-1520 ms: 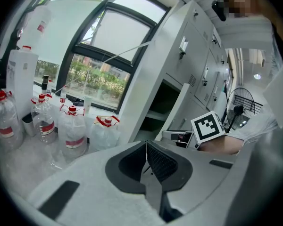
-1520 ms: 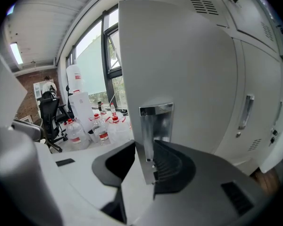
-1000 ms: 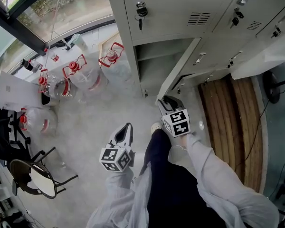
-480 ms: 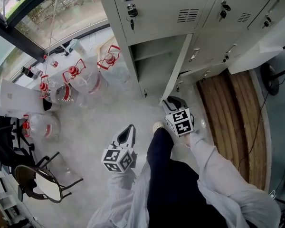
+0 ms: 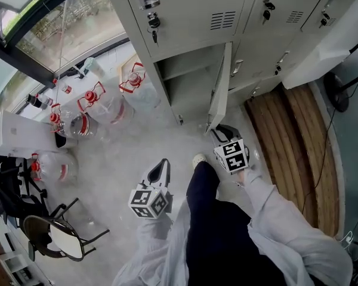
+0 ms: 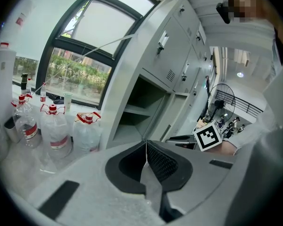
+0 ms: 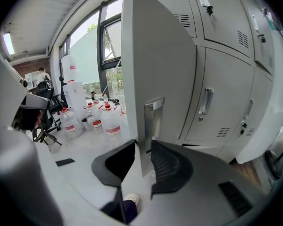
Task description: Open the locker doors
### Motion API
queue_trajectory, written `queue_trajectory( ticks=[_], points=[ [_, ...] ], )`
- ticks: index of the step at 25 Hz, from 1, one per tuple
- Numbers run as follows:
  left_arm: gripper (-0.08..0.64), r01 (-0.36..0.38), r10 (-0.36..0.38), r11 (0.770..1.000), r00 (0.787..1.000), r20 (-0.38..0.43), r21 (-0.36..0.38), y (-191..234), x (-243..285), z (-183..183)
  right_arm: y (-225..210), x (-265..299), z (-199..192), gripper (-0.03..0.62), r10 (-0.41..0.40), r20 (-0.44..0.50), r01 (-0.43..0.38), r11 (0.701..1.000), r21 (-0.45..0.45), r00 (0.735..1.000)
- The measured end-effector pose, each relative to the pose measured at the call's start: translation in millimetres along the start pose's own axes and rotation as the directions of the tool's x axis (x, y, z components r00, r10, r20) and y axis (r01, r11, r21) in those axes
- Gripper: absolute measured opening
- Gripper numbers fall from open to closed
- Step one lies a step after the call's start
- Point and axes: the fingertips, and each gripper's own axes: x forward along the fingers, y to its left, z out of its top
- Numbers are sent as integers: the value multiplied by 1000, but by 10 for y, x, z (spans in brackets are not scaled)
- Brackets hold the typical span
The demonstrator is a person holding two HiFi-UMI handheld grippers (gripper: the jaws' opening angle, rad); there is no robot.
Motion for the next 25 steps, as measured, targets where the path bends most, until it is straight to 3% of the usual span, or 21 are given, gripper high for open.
queue_trajectory(
  ticks=[5, 18, 25],
  points=[
    [9, 0, 0, 1000, 1000, -24, 1, -29, 30, -38, -167, -126, -128, 89, -57, -11, 56, 998, -27, 998],
    [9, 56, -55, 998, 997, -54, 30, -227, 170, -48, -615, -406, -358, 86, -166, -22, 167, 985, 44, 986],
    [9, 70, -67, 997, 995, -75, 41, -258, 237, -62, -919, -514, -433, 50, -242, -8, 242, 969, 55, 970]
  ],
)
